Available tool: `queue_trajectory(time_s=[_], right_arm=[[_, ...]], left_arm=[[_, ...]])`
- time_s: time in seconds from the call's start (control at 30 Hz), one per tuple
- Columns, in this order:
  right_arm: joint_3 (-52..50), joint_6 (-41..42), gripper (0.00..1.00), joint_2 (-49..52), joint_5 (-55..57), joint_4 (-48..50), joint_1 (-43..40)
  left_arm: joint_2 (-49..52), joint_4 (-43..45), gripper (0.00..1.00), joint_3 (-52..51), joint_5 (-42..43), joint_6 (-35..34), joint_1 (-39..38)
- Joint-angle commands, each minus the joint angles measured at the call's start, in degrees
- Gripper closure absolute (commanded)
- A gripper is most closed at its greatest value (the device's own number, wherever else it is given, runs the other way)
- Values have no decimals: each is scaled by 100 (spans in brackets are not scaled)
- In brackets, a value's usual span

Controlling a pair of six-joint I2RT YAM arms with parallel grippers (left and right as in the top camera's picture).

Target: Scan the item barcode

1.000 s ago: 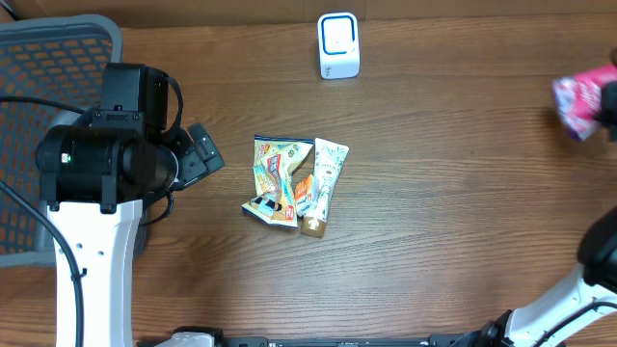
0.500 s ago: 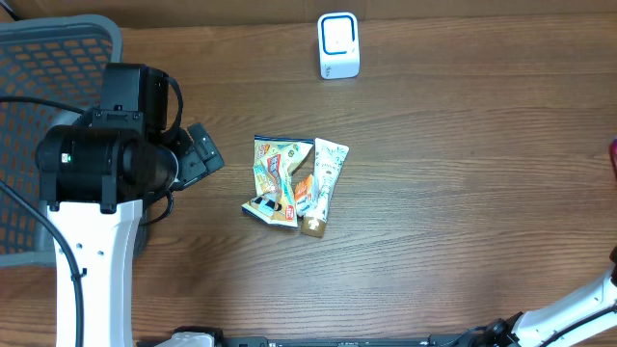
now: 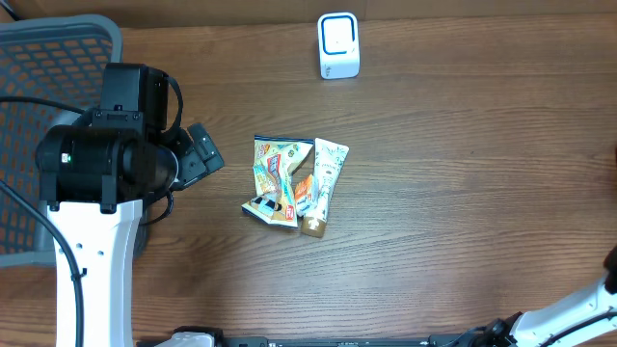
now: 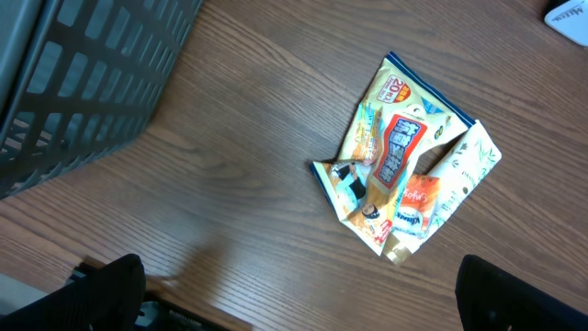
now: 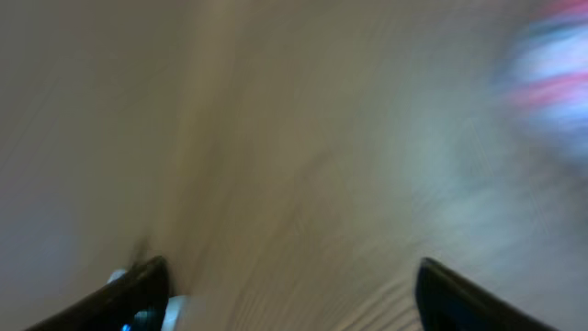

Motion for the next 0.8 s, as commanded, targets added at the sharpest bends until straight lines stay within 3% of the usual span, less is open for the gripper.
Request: queue_trajectory(time_s=[0.0, 0.2, 0.37, 0.53, 0.73, 0.77], right_arm=[[210, -1086, 3, -404, -2356, -455, 647], [168, -1652, 0, -389, -1390, -1469, 2142], [-9, -1626, 0, -382, -153, -1561, 3748], [-382, -588, 1, -358, 1180, -1185, 5331], [-800, 505, 20, -313, 2151, -680, 6824], [-815, 658, 31, -313, 2337, -680, 7073]], left_arm=[[13, 7, 1, -24, -72, -118, 31], [13, 7, 1, -24, -72, -118, 31], [13, 7, 0, -24, -72, -118, 31], [13, 7, 0, -24, -72, -116, 31], [13, 7, 1, -24, -72, -118, 31], [13, 7, 0, -24, -72, -118, 31]])
